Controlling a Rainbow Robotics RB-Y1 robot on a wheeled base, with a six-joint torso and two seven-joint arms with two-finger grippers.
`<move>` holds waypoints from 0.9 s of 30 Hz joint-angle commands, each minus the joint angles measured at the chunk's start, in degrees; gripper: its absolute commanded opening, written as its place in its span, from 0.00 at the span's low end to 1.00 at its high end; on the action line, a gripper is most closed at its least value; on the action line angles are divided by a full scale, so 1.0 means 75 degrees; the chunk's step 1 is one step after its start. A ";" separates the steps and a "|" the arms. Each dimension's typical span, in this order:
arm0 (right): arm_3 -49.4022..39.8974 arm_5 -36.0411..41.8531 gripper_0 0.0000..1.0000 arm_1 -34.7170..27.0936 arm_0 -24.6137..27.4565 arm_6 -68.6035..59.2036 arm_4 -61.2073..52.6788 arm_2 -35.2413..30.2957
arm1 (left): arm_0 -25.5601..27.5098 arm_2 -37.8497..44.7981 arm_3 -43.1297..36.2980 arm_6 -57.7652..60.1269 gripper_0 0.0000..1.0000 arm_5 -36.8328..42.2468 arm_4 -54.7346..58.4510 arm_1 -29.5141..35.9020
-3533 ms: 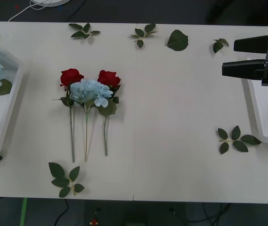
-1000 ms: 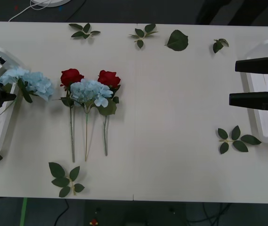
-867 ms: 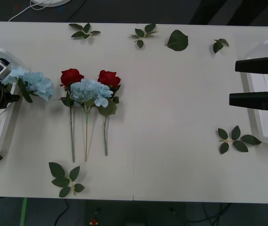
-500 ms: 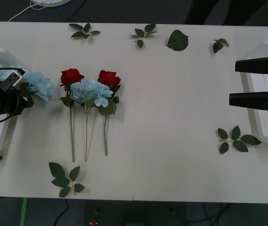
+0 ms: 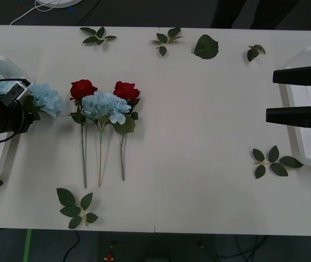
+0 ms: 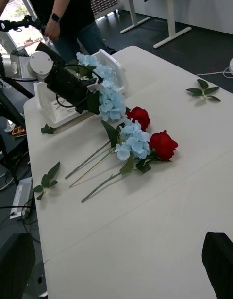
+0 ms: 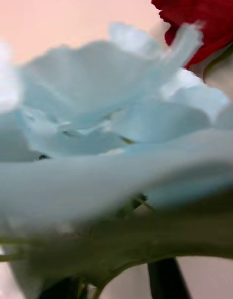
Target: Place the red flowers into the right box and the blue flowers into the left box. If a person shows an open palm, hand one flower to the person first, then continue sorting.
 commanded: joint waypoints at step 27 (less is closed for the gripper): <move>-0.0235 -0.0080 1.00 -0.0290 0.0086 0.0215 -0.0097 -0.0119 | -0.0252 0.1122 -0.0719 -0.0630 0.00 -0.0786 0.1590 -0.0027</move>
